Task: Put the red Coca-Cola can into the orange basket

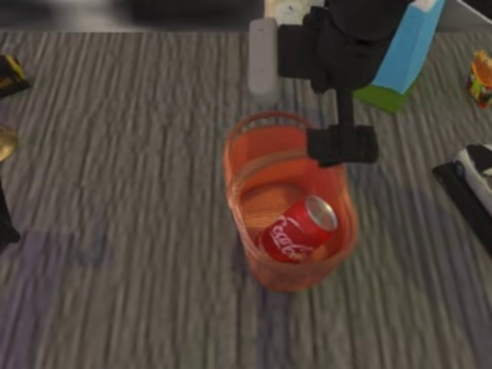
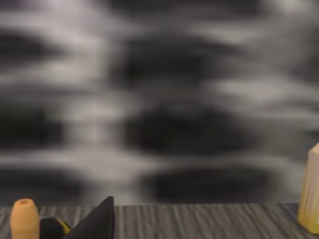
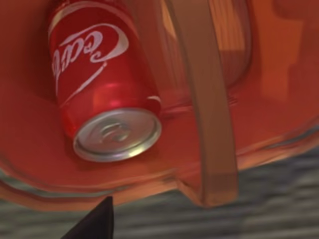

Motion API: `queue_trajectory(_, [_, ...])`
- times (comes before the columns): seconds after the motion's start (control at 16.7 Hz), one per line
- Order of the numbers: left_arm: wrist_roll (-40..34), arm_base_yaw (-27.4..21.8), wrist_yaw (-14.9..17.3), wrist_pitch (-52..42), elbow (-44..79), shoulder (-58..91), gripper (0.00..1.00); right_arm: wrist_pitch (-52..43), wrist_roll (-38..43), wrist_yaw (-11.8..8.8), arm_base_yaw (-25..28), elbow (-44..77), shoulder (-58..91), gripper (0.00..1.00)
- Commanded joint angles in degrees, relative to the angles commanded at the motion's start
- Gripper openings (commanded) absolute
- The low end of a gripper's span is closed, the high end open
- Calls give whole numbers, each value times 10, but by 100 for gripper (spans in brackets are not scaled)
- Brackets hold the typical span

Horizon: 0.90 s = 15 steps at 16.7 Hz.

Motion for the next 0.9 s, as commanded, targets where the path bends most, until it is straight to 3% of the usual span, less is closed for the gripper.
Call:
queue_trajectory(0.3, [29,9,-70,-73,-103,-120,100,-91,-56,0,37,132,130,100])
queue_trajectory(0.9, [33,9,-77,-79,-113,-130,100,-71,-61,0,40,107,132,100])
